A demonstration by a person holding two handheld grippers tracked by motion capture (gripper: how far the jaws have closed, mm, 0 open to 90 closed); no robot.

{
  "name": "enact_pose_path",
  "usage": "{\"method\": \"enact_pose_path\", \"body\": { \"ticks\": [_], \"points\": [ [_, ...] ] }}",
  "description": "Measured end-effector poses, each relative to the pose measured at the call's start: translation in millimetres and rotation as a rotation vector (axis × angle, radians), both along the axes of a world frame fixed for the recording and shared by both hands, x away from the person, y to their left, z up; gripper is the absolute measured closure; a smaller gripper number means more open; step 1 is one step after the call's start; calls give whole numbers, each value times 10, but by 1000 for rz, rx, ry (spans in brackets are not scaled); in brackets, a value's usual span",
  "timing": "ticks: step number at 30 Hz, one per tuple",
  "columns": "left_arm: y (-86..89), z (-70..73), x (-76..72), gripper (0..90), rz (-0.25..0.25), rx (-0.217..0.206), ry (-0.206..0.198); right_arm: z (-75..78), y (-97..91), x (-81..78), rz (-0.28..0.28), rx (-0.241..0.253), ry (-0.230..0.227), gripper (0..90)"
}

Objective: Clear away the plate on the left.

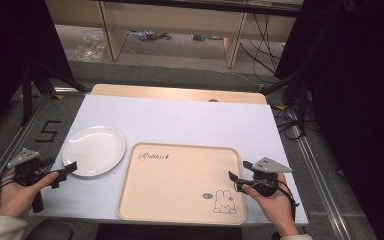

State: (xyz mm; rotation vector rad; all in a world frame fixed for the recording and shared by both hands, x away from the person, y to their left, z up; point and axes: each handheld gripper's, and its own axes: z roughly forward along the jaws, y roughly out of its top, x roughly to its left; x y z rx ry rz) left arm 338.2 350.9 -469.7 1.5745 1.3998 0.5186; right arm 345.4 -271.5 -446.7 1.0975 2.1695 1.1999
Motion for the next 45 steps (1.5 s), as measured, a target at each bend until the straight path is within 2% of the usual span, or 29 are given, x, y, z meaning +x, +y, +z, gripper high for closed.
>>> {"method": "enact_pose_path", "body": {
  "ticks": [8,9,10,13,15,16,17,18,20,24,27,30,31,34,35,36,37,39,40,44,45],
  "points": [
    [25,3,21,92,17,-8,20,4,-4,0,-4,-1,-1,325],
    [34,-1,40,100,17,-9,14,-1,-3,3,-2,8,-5,325],
    [49,2,74,110,26,-12,31,5,-10,4,-1,4,3,324],
    [102,14,147,146,46,-10,41,11,-9,1,-10,4,2,324],
    [118,22,167,148,58,-6,52,13,-8,-2,-11,10,4,324],
    [137,24,188,149,59,0,54,15,-14,0,-13,-2,2,324],
    [155,29,210,151,64,7,56,3,-10,10,-12,7,-12,324],
    [164,31,230,151,80,-5,56,3,-10,10,-12,7,-12,324],
    [197,37,279,152,81,3,56,3,-9,10,-12,8,-11,324],
    [257,39,392,152,90,14,66,5,-4,8,-12,13,9,324],
    [294,24,470,159,115,14,72,0,-1,17,-6,7,-13,325],
    [325,20,549,175,127,8,90,10,-1,10,-9,-6,-5,325],
    [328,18,574,192,131,3,97,3,2,15,-7,11,-8,325],
    [336,5,650,205,130,-11,108,1,5,12,-6,14,8,325],
    [339,7,662,208,126,-7,126,1,7,13,-5,13,8,325],
    [340,-7,682,212,124,-9,131,-3,3,20,-4,4,-11,325],
    [338,-22,700,217,126,-10,137,3,5,14,-6,1,0,325],
    [337,-47,723,221,133,-8,171,6,8,9,-5,4,10,325],
    [334,-60,732,225,136,-13,180,5,2,13,-8,-3,-6,325],
    [343,-93,761,239,125,-13,197,4,9,10,-4,4,10,325],
    [344,-97,767,243,126,-14,199,-1,12,14,-3,8,-1,326]
  ]
}}
